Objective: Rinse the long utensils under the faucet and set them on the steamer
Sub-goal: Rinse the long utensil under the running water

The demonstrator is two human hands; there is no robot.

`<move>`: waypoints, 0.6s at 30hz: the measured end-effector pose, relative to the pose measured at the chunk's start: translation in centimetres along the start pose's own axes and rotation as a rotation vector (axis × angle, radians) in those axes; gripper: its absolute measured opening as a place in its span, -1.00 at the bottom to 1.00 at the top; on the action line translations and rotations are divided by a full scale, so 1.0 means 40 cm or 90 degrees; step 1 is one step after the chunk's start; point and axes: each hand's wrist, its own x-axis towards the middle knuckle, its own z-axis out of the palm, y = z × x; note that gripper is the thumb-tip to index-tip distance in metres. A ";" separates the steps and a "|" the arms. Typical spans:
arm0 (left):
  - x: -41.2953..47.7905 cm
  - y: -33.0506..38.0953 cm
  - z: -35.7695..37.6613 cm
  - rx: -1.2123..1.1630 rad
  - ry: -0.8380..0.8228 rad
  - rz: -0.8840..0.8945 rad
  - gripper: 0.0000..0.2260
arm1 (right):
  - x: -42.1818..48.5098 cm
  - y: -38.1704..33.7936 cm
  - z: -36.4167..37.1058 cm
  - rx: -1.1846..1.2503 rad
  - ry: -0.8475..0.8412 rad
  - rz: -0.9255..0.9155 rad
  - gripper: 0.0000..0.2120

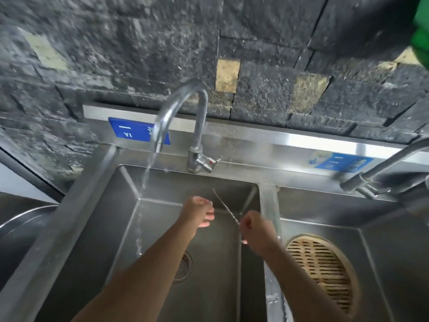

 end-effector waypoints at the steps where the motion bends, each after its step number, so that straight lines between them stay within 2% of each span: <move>1: -0.031 -0.013 -0.025 -0.016 -0.010 -0.004 -0.90 | -0.035 -0.025 0.028 0.030 0.021 0.010 -0.87; 5: -0.125 -0.065 -0.143 -0.094 -0.028 -0.007 -0.88 | -0.142 -0.146 0.140 0.086 0.041 0.013 -0.78; 10: -0.157 -0.081 -0.282 -0.125 0.010 0.043 -0.96 | -0.193 -0.293 0.234 0.114 0.034 -0.019 -0.91; 15: -0.164 -0.070 -0.377 -0.106 0.021 0.101 -0.84 | -0.221 -0.382 0.298 0.180 0.030 -0.006 -0.96; 18: -0.161 -0.074 -0.407 -0.078 0.020 0.114 -0.88 | -0.221 -0.396 0.318 0.169 0.017 -0.007 -0.95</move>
